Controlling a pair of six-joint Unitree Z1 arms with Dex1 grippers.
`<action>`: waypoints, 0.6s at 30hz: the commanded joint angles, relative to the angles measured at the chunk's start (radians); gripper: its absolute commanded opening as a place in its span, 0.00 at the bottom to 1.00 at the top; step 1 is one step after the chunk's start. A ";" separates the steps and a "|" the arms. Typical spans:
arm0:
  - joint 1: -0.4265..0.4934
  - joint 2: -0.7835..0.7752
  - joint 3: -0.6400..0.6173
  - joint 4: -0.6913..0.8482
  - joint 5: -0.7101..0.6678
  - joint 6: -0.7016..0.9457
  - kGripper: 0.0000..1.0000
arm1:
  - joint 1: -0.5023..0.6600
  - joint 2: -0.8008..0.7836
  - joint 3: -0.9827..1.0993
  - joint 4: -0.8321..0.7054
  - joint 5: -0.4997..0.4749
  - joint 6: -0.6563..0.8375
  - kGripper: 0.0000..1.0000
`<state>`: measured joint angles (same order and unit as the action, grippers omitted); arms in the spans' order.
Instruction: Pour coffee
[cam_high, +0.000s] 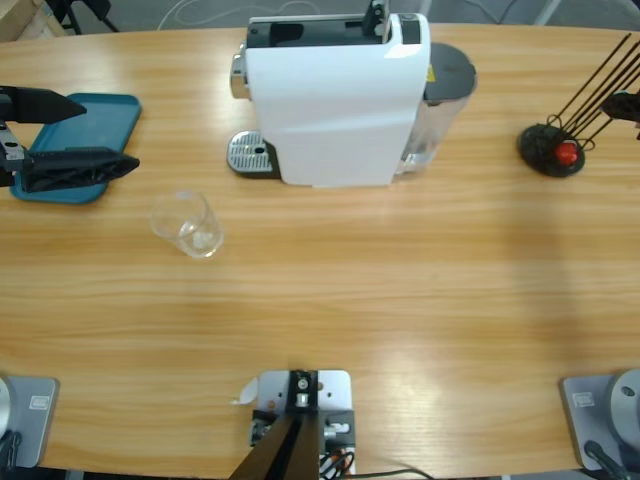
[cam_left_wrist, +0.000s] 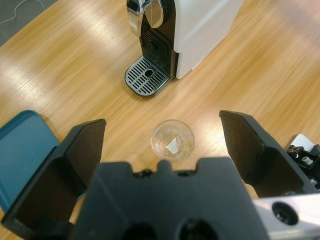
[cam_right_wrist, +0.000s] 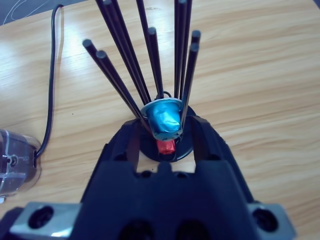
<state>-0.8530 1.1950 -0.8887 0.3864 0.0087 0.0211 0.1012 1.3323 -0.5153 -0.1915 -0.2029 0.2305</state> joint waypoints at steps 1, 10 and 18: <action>-0.009 0.027 0.025 -0.006 0.013 -0.010 0.99 | -0.008 0.015 0.012 0.007 0.008 -0.019 0.43; -0.009 0.025 0.027 -0.006 0.014 -0.012 0.99 | -0.008 0.004 0.015 0.019 0.008 -0.029 0.43; -0.009 0.025 0.026 -0.006 0.020 -0.012 0.99 | -0.008 -0.009 0.026 0.019 0.008 -0.044 0.21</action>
<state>-0.8530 1.1950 -0.8887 0.3864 0.0089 0.0211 0.1012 1.3322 -0.5147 -0.1795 -0.2005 0.2055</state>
